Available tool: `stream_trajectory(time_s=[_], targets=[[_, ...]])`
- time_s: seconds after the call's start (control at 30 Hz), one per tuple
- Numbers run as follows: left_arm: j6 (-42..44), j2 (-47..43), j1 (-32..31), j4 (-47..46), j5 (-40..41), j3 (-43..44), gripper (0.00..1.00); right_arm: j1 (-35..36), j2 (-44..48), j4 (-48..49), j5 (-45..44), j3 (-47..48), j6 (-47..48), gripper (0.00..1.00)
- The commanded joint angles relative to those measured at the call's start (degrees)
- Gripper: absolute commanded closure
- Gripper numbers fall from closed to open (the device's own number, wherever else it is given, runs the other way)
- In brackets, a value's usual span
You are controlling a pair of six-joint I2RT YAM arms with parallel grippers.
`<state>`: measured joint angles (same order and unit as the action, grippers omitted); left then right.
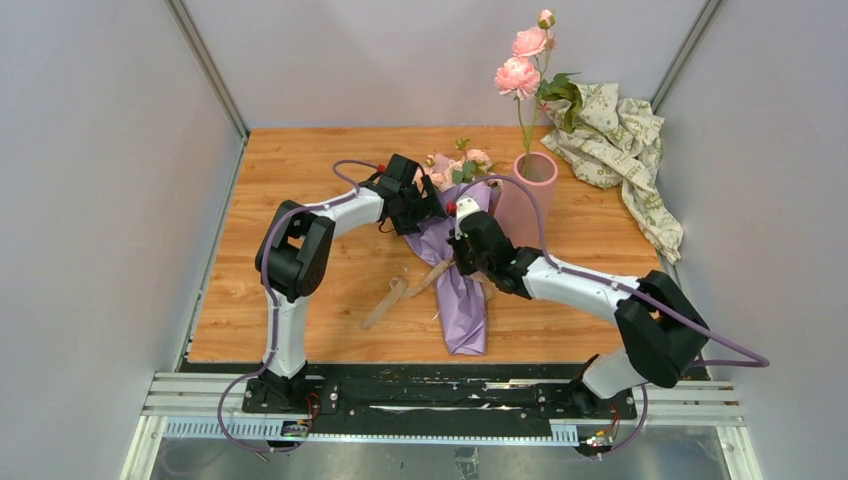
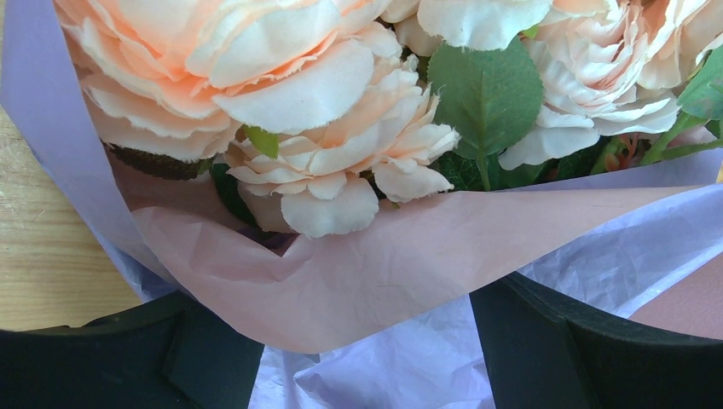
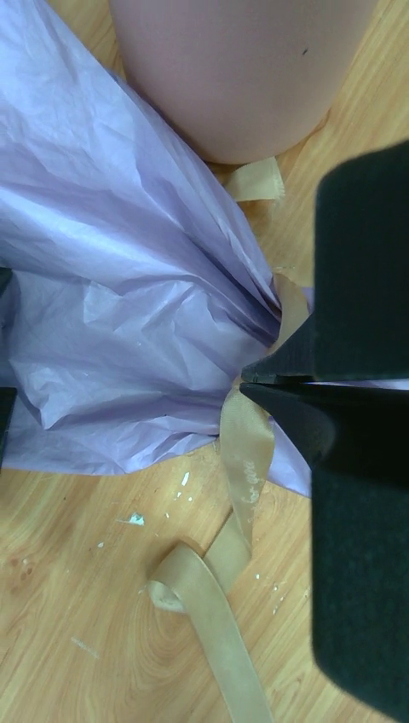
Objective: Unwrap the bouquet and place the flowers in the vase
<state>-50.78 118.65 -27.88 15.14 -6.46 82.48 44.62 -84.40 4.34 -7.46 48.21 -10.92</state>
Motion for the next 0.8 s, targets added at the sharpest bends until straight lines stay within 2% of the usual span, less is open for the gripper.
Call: stream_trajectory(time_s=[0.0, 0.4, 0.53, 0.63, 0.77], targets=[[1.83, 2.81, 0.63, 5.11, 2.94, -1.28, 0.10, -0.63, 6.09, -1.18, 0.55, -1.19, -0.62, 1.00], [1.90, 4.96, 0.63, 6.45, 3.48, 3.18, 0.10, -0.37, 27.71, -11.82, -0.10, -1.11, -0.94, 1.00], [2.18, 5.45, 0.63, 6.83, 3.72, 3.53, 0.10, -0.66, 37.60, -17.44, -6.22, 1.65, 2.41, 1.00], [2.23, 5.17, 0.63, 6.72, 3.58, 2.97, 0.10, -3.05, 43.20, -23.13, -11.23, 7.49, 5.47, 1.00], [2.59, 3.36, 0.68, 6.54, 4.18, 1.76, 0.10, -5.26, 44.29, -31.04, -15.97, 19.27, 10.33, 1.00]])
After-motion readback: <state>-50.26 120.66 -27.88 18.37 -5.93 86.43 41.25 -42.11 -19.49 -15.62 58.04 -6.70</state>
